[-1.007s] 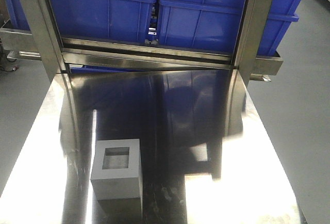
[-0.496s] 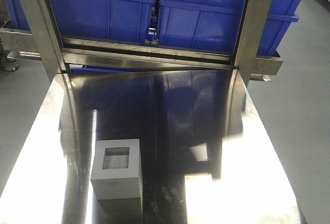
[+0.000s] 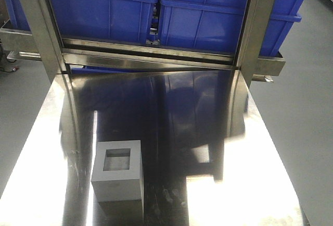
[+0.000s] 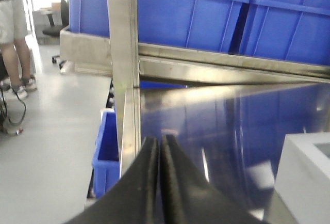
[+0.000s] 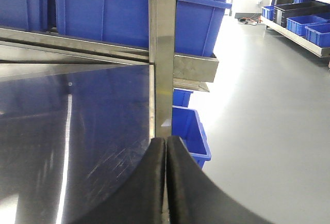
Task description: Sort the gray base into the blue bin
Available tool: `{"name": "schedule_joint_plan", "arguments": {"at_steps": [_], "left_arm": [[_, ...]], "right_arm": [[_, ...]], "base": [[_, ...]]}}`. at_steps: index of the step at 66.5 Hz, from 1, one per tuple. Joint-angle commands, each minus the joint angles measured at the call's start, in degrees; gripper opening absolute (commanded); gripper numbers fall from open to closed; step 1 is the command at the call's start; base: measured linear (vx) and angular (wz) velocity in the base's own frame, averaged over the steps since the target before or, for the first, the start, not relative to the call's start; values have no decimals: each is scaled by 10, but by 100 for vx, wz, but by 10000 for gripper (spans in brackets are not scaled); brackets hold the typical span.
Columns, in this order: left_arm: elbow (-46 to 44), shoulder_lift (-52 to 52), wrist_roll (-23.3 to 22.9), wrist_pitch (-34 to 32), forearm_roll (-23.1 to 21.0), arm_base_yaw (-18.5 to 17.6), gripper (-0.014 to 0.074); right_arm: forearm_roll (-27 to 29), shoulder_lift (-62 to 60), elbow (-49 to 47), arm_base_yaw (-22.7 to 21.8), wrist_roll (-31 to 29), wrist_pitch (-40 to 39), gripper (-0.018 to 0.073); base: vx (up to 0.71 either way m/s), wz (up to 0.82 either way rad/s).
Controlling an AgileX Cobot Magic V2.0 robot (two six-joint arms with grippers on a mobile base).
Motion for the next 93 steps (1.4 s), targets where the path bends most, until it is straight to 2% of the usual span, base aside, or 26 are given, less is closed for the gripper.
{"name": "schedule_joint_plan", "arguments": {"at_steps": [1,12,27,41,51,65,79,93], "left_arm": [[-12,-9,-4,-78,3,-1,-7],[-49,8,-4,-95,3,-1,-7],[-140,115,-4,-58,-2,-1,-7],[-248,247,-4,100,-2,-1,-7],[-283,321,-5,196,-19,-1,-7],[-279,370,-5,203,-17,-1,-7],[-279,375,-11,199,-23,-1,-1],[-282,375,-11,196,-23,-1,76]], "right_arm": [[-5,-4,3,2,-4,-44,-5],[-5,-5,3,2,-4,-44,-5],[-5,-5,3,2,-4,-44,-5],[-5,-5,3,2,-4,-44,-5],[-5,-5,3,2,-4,-44,-5],[-5,-5,3,2,-4,-44,-5],[-5,-5,3,2,-4,-44,-5],[-5,-5,3,2,-4,-44,-5]], "base": [[0,0],[0,0],[0,0],[0,0],[0,0],[0,0],[0,0],[0,0]]}}
